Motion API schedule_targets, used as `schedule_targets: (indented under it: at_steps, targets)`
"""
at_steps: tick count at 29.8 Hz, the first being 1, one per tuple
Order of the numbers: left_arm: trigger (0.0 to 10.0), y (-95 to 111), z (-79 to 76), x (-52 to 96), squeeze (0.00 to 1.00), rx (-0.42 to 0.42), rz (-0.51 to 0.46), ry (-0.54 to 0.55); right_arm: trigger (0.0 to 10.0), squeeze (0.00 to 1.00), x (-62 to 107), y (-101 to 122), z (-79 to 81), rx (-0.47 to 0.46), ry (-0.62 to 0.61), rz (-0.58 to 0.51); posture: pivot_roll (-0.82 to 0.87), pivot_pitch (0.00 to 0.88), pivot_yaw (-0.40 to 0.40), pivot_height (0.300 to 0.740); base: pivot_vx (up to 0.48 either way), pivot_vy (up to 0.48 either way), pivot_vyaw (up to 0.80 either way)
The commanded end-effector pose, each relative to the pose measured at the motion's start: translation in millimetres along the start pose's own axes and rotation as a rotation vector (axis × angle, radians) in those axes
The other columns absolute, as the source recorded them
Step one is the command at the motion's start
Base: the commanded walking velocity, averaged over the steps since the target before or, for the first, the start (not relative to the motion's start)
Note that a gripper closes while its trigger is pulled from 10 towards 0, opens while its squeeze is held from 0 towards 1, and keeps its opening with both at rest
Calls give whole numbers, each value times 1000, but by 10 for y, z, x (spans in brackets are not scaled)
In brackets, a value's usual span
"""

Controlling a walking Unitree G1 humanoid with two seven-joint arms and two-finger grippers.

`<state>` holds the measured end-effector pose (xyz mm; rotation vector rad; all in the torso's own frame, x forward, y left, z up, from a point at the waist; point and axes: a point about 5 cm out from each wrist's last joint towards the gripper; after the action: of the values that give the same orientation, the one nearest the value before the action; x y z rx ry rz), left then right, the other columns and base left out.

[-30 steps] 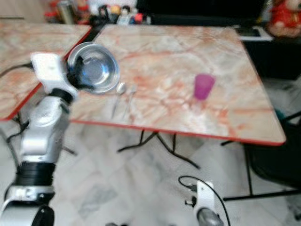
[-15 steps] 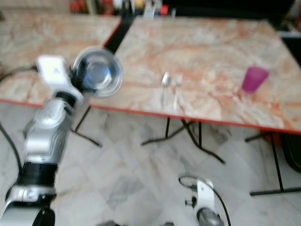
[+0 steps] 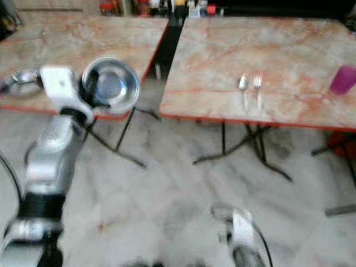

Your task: Setting the table

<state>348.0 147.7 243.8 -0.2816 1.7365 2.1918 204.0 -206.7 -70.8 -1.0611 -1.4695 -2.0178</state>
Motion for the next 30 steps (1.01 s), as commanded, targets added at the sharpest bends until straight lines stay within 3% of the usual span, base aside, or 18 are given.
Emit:
schedule_targets:
  at_steps: [1, 30]
  targets:
    - [10000, 29, 49, -8, 0, -28, -10, 13, 10000, 0, 2, -17, 7, -7, 1, 2, 9, 102, -8, 736, 0, 480, 0]
    - [10000, -127, 44, 43, 0, -36, 42, 7, 10000, 0, 0, -9, 13, -13, -1, -6, 20, 116, -3, 736, 0, 480, 0]
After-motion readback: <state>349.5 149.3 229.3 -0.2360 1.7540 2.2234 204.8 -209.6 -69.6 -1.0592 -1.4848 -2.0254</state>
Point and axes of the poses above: a point about 5 cm out from each wrist's last joint towards the gripper, its own x axis pointing back from the gripper into the wrist, its own y axis along the axis of the wrist's last joint, z = x × y, and after that the axes turned 14 degrees about -x, right-handed
